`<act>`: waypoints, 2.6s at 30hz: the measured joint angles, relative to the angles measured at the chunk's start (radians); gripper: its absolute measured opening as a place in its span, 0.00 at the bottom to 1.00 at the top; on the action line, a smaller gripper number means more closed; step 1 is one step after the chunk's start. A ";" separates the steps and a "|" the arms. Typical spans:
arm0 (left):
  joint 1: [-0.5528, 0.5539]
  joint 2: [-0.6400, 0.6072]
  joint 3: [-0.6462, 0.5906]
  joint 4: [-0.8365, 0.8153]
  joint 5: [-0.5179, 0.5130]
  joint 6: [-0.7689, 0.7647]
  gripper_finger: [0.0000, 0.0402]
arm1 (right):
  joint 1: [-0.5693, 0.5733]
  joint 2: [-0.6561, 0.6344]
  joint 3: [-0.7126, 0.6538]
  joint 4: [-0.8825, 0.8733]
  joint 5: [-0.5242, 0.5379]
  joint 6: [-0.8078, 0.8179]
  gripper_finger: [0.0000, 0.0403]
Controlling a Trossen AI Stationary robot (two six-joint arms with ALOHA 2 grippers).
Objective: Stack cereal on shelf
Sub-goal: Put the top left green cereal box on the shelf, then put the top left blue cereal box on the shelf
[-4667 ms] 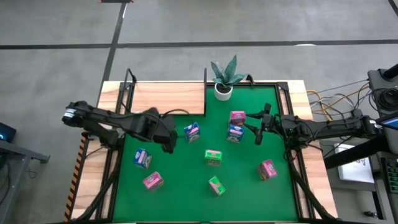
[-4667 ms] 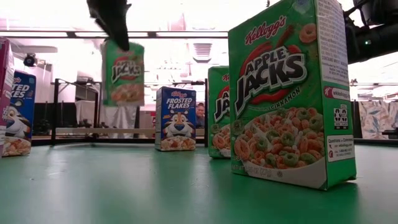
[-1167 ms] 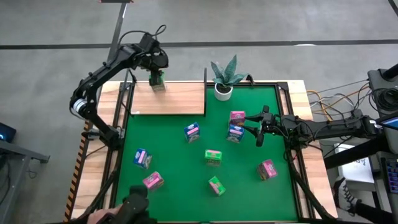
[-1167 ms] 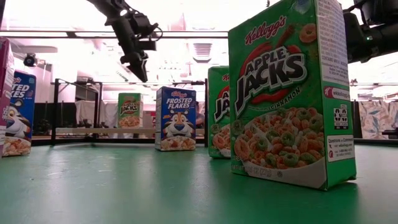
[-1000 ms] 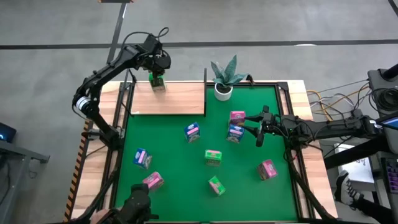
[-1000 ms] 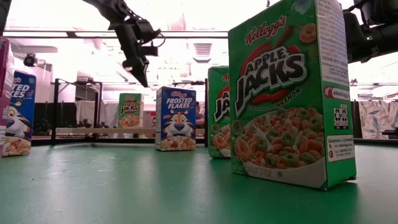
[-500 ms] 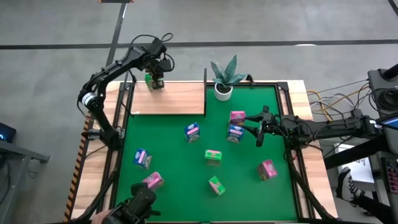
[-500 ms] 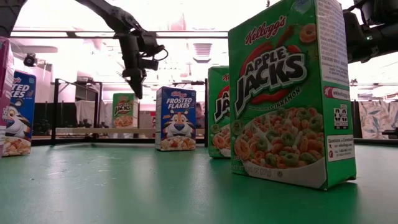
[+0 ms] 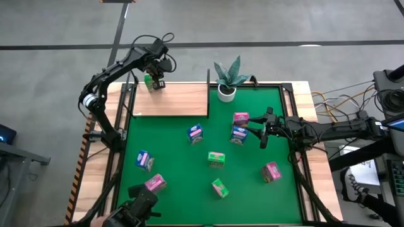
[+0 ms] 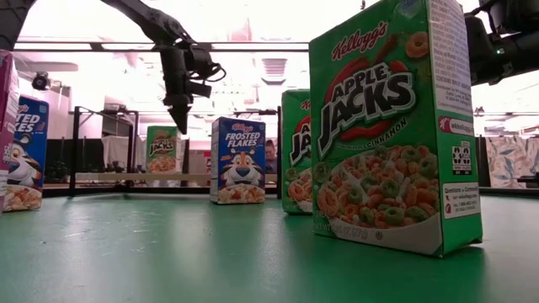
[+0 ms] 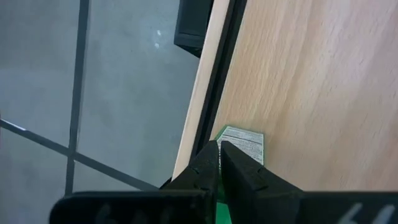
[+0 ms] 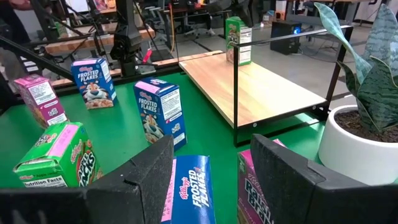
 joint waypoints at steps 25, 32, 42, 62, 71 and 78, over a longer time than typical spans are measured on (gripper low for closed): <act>0.023 -0.001 0.000 -0.111 -0.058 -0.041 0.00 | 0.000 0.000 0.000 -0.008 0.000 -0.012 0.51; 0.026 -0.001 0.000 -0.127 -0.060 -0.042 0.00 | 0.000 0.000 0.000 -0.008 0.000 -0.012 0.51; -0.020 -0.073 -0.001 -0.137 0.025 -0.163 0.00 | 0.000 0.000 0.000 -0.008 0.000 -0.008 0.51; -0.630 -0.666 -0.643 0.893 0.137 -0.427 0.00 | 0.000 0.011 0.043 0.003 0.003 -0.001 0.51; -0.879 -0.772 -0.849 1.022 -0.027 -0.547 0.00 | 0.000 0.166 0.189 0.000 0.004 -0.083 0.51; -0.987 -0.812 -1.007 1.224 -0.042 -0.488 0.00 | 0.000 0.346 0.356 -0.045 -0.002 -0.137 0.51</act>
